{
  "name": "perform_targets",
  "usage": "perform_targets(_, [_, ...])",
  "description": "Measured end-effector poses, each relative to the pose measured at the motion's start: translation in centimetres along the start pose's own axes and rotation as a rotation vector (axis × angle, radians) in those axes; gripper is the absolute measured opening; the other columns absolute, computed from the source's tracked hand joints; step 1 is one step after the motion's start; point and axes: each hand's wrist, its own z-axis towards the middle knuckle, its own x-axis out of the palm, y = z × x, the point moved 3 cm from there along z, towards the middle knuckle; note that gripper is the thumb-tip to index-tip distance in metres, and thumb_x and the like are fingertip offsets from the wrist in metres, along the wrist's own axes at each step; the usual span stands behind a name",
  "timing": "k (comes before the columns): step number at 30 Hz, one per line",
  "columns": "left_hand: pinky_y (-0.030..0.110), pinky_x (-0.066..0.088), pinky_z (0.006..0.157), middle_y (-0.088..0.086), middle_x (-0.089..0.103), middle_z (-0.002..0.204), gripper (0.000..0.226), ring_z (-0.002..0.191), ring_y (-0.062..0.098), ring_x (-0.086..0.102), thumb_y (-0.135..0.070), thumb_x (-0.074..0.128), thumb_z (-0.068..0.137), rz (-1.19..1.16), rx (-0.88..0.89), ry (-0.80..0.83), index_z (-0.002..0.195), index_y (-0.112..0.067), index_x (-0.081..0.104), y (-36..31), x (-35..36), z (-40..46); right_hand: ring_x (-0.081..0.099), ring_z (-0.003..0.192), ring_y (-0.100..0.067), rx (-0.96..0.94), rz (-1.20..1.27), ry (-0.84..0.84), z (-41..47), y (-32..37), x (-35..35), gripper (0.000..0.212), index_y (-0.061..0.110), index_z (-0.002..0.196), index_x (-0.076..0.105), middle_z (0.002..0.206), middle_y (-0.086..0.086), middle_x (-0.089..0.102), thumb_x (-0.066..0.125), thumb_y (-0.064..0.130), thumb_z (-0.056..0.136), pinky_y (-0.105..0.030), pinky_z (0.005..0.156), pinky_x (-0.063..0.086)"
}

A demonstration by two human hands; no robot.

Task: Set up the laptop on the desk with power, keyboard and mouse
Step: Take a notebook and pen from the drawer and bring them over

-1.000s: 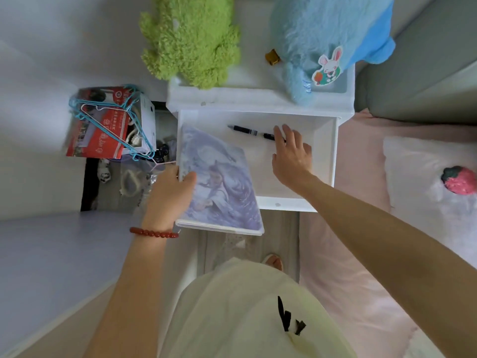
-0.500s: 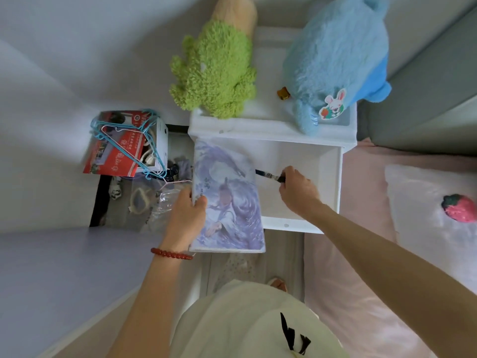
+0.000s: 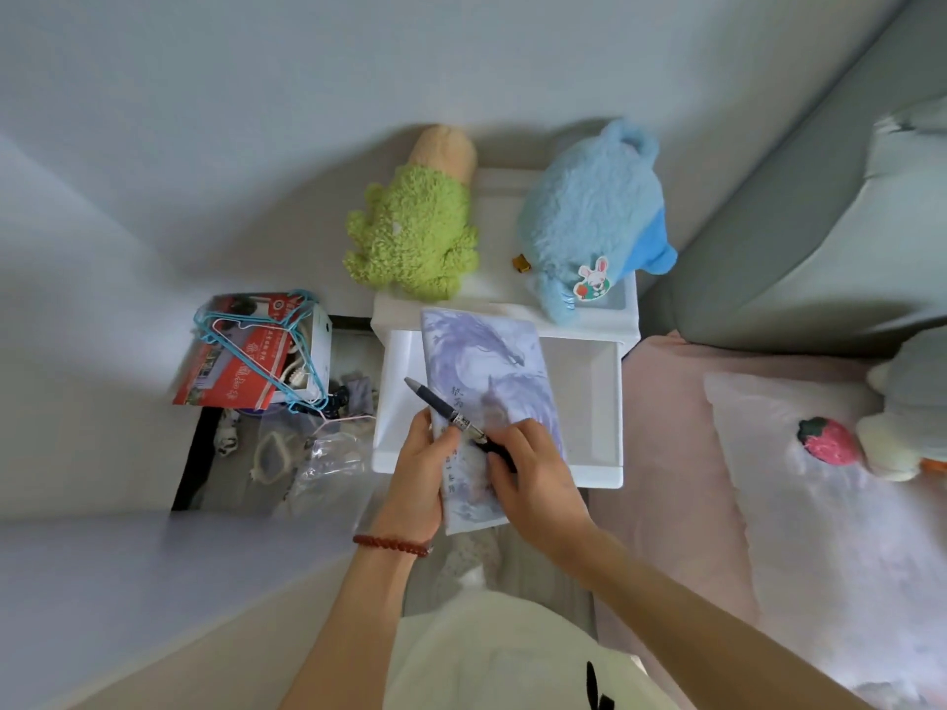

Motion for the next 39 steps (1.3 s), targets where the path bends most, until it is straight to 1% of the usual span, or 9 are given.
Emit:
perform_targets(6, [0.034, 0.051, 0.088, 0.012, 0.064, 0.110, 0.023, 0.101, 0.023, 0.062, -0.016, 0.055, 0.090, 0.383, 0.112, -0.218, 0.110, -0.006, 0.052, -0.4, 0.9, 0.5, 0.039, 0.084, -0.019, -0.107, -0.076, -0.033, -0.1, 0.6, -0.3, 0.019, 0.002, 0.099, 0.064, 0.083, -0.016, 0.060, 0.052, 0.003, 0.084, -0.033, 0.078, 0.036])
perform_targets(10, [0.005, 0.043, 0.061, -0.004, 0.058, 0.081, 0.009, 0.079, 0.013, 0.056, -0.014, 0.055, 0.089, 0.613, 0.258, -0.236, 0.095, -0.009, 0.051, -2.1, 0.9, 0.5, 0.051, 0.094, -0.019, -0.084, 0.069, -0.018, -0.2, 0.3, -1.0, 0.026, 0.003, 0.108, 0.062, 0.099, -0.013, 0.060, 0.047, 0.012, 0.089, -0.027, 0.085, 0.041])
perform_targets(14, [0.031, 0.047, 0.063, 0.003, 0.057, 0.074, 0.013, 0.070, 0.018, 0.057, -0.019, 0.054, 0.089, 0.950, 0.560, -0.275, 0.096, -0.009, 0.048, -6.6, 0.4, -0.2, 0.053, 0.111, -0.030, 0.075, -0.073, -0.107, -0.9, -3.0, -1.9, 0.032, 0.006, 0.119, 0.055, 0.117, -0.014, 0.056, 0.050, 0.010, 0.087, -0.032, 0.096, 0.039])
perform_targets(20, [0.033, 0.042, 0.040, 0.020, 0.067, 0.072, 0.031, 0.047, 0.037, 0.059, -0.003, 0.064, 0.078, 1.512, 0.941, -0.476, 0.108, 0.002, 0.057, -10.9, 1.0, -0.8, 0.046, 0.126, -0.022, -0.129, -0.765, 0.416, 0.0, -6.1, 0.6, 0.064, 0.027, 0.137, 0.038, 0.136, -0.004, 0.049, 0.065, 0.031, 0.080, -0.044, 0.104, 0.040])
perform_targets(23, [0.030, 0.044, 0.036, 0.017, 0.069, 0.072, 0.031, 0.046, 0.032, 0.060, 0.000, 0.069, 0.074, 1.604, 0.954, -0.541, 0.104, 0.001, 0.062, -10.5, 0.0, -0.3, 0.043, 0.125, -0.029, -0.327, -0.810, 0.549, 1.2, -6.6, 2.6, 0.075, 0.033, 0.144, 0.017, 0.148, -0.011, 0.032, 0.059, 0.016, 0.084, -0.041, 0.094, 0.044])
perform_targets(27, [0.039, 0.050, 0.045, 0.016, 0.070, 0.082, 0.033, 0.060, 0.036, 0.064, -0.005, 0.063, 0.081, 1.575, 0.787, -0.540, 0.113, -0.005, 0.059, -9.3, -1.8, 0.5, 0.062, 0.077, -0.010, -0.519, -1.018, 0.693, 1.8, -6.4, 4.4, 0.083, 0.050, 0.124, 0.048, 0.128, 0.004, 0.060, 0.084, 0.033, 0.051, -0.021, 0.048, 0.045])
perform_targets(32, [0.045, 0.055, 0.057, 0.019, 0.070, 0.092, 0.036, 0.075, 0.037, 0.066, -0.012, 0.058, 0.086, 1.547, 0.693, -0.566, 0.122, -0.009, 0.053, -9.3, -3.0, 1.3, 0.061, 0.110, -0.015, -0.632, -1.124, 0.577, 3.9, -6.5, 3.5, 0.069, 0.041, 0.118, 0.057, 0.133, 0.009, 0.055, 0.083, 0.043, 0.054, -0.033, 0.083, 0.055])
perform_targets(35, [0.046, 0.055, 0.052, 0.020, 0.071, 0.087, 0.036, 0.069, 0.038, 0.067, -0.008, 0.061, 0.084, 1.518, 0.708, -0.578, 0.119, -0.006, 0.056, -9.7, -3.2, 1.7, 0.028, 0.139, -0.023, -0.630, -1.235, 0.443, 7.2, -6.1, 2.5, 0.063, 0.029, 0.140, 0.033, 0.154, 0.004, 0.023, 0.061, 0.036, 0.083, -0.055, 0.110, 0.024])
perform_targets(39, [0.041, 0.054, 0.042, 0.018, 0.071, 0.076, 0.031, 0.055, 0.035, 0.066, -0.005, 0.065, 0.081, 1.521, 0.752, -0.578, 0.112, -0.002, 0.060, -10.0, -3.4, 2.1, -0.020, 0.141, -0.028, -0.565, -1.463, 0.481, 11.5, -6.4, 2.3, 0.053, 0.011, 0.144, 0.017, 0.154, -0.005, -0.022, 0.037, 0.023, 0.097, -0.059, 0.108, -0.012])
